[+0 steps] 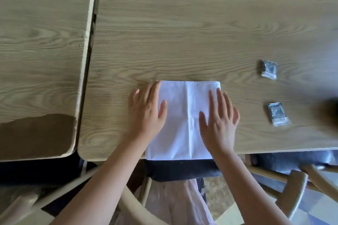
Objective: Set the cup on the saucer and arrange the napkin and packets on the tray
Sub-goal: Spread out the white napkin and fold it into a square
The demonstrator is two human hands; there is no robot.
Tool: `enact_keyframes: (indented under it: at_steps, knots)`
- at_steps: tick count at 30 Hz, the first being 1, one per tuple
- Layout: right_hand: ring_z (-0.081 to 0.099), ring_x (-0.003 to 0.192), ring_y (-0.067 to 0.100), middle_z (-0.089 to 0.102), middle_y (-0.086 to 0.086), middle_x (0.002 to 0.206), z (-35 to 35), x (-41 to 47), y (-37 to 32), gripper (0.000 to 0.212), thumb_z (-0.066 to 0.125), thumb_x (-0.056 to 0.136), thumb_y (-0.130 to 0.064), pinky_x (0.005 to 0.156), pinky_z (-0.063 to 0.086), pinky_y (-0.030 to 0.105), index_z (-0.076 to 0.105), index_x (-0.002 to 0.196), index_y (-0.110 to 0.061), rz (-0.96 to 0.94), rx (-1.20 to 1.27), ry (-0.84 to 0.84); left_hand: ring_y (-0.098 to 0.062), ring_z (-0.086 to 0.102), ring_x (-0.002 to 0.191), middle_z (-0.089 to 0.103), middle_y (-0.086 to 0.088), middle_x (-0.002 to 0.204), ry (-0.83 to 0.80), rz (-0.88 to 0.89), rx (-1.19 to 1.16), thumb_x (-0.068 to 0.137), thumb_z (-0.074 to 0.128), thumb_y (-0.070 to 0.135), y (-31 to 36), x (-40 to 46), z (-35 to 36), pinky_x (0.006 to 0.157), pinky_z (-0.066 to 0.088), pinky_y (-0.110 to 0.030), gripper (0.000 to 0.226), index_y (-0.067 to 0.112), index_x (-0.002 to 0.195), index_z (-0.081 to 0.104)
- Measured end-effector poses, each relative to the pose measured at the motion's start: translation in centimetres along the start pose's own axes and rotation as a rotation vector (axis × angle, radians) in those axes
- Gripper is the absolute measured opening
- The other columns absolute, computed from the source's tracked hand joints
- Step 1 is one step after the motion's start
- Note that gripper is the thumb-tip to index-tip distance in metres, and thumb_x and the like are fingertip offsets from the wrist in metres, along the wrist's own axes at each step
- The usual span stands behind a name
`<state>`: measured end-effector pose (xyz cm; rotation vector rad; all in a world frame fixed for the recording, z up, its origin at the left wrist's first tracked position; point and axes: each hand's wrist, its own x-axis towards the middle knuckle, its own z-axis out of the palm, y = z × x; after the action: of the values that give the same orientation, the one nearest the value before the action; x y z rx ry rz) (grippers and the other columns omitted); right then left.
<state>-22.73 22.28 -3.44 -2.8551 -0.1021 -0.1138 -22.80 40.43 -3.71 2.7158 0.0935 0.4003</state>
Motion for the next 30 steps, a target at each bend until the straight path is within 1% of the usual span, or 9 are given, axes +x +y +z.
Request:
enact_keyframes:
  at_steps: [3, 6, 10, 16, 20, 22, 25, 27, 30]
  knots:
    - [0.006, 0.142, 0.018, 0.019, 0.006, 0.155, 1.8, 2.5, -1.6, 0.057, 0.041, 0.093, -0.02, 0.114, 0.008, 0.048, 0.018, 0.146, -0.017, -0.212, 0.027, -0.16, -0.026, 0.023, 0.141, 0.028, -0.01, 0.152, -0.242, 0.147, 0.093, 0.09, 0.036, 0.021, 2.2, 1.1, 2.7, 0.109, 0.021, -0.056, 0.056, 0.01, 0.144, 0.025]
    - [0.005, 0.143, 0.015, 0.014, 0.002, 0.156, 3.3, 3.8, -0.9, 0.055, 0.037, 0.096, -0.024, 0.115, 0.002, 0.04, 0.014, 0.146, -0.018, -0.244, 0.047, -0.261, -0.024, 0.019, 0.142, 0.023, -0.007, 0.154, -0.389, 0.189, 0.163, 0.09, 0.031, 0.025, 2.0, 1.6, 4.6, 0.111, 0.016, -0.056, 0.056, 0.017, 0.145, 0.024]
    - [0.014, 0.142, 0.017, 0.021, 0.005, 0.154, 3.3, 4.1, 2.3, 0.059, 0.029, 0.092, -0.037, 0.114, 0.009, 0.043, 0.021, 0.145, -0.01, -0.264, -0.018, -0.22, -0.021, 0.031, 0.138, 0.034, -0.004, 0.15, -0.355, 0.222, 0.22, 0.089, 0.035, 0.038, 0.2, 1.5, 4.9, 0.11, 0.022, -0.053, 0.055, 0.025, 0.142, 0.033]
    - [-0.003, 0.14, 0.006, 0.011, -0.002, 0.157, 1.9, 4.7, 7.0, 0.065, 0.013, 0.086, -0.041, 0.114, -0.003, 0.049, 0.009, 0.147, -0.016, -0.125, -0.14, -0.249, -0.017, 0.021, 0.142, 0.024, -0.003, 0.154, -0.354, 0.093, 0.27, 0.085, 0.033, 0.048, -2.8, 0.5, 3.4, 0.11, 0.011, -0.059, 0.066, 0.02, 0.145, 0.026]
    - [-0.008, 0.142, 0.01, 0.0, -0.003, 0.157, 1.2, 4.4, 6.5, 0.061, 0.016, 0.092, -0.039, 0.114, -0.009, 0.051, 0.001, 0.147, -0.017, -0.079, -0.173, -0.259, -0.015, 0.011, 0.144, 0.012, -0.001, 0.157, -0.374, 0.008, 0.219, 0.086, 0.022, 0.052, -2.1, 0.7, 2.7, 0.11, 0.001, -0.061, 0.07, 0.017, 0.147, 0.015]
    - [-0.006, 0.142, 0.011, -0.003, -0.003, 0.155, 0.6, 3.0, 5.8, 0.06, 0.017, 0.094, -0.04, 0.113, -0.008, 0.051, 0.001, 0.147, -0.017, -0.07, -0.143, -0.163, -0.016, 0.009, 0.144, 0.009, -0.002, 0.157, -0.297, -0.059, 0.135, 0.088, 0.022, 0.051, -1.3, 0.3, 2.0, 0.11, 0.0, -0.06, 0.07, 0.016, 0.147, 0.011]
    - [0.006, 0.143, 0.015, 0.008, -0.001, 0.153, 0.5, -1.0, 3.8, 0.06, 0.025, 0.092, -0.034, 0.114, 0.0, 0.049, 0.01, 0.147, -0.014, -0.157, -0.073, -0.075, -0.017, 0.01, 0.143, 0.011, -0.001, 0.156, -0.213, 0.127, 0.106, 0.093, 0.025, 0.043, 1.5, -2.6, 1.3, 0.11, 0.002, -0.056, 0.062, 0.016, 0.147, 0.013]
    - [0.012, 0.142, 0.017, 0.015, 0.002, 0.152, 1.2, -3.5, 2.6, 0.059, 0.03, 0.091, -0.031, 0.113, 0.006, 0.049, 0.017, 0.146, -0.011, -0.24, -0.057, -0.121, -0.016, 0.014, 0.143, 0.014, -0.002, 0.155, -0.271, 0.284, 0.101, 0.095, 0.025, 0.038, 3.6, -5.2, 2.0, 0.112, 0.007, -0.057, 0.057, 0.017, 0.147, 0.015]
    - [0.025, 0.139, 0.023, 0.023, 0.006, 0.15, 1.9, -4.8, 2.3, 0.056, 0.033, 0.09, -0.029, 0.11, 0.017, 0.049, 0.03, 0.141, -0.008, -0.307, -0.054, -0.206, -0.018, 0.021, 0.141, 0.021, -0.001, 0.153, -0.398, 0.322, 0.155, 0.095, 0.029, 0.036, 3.9, -7.2, 2.9, 0.11, 0.021, -0.059, 0.054, 0.017, 0.146, 0.023]
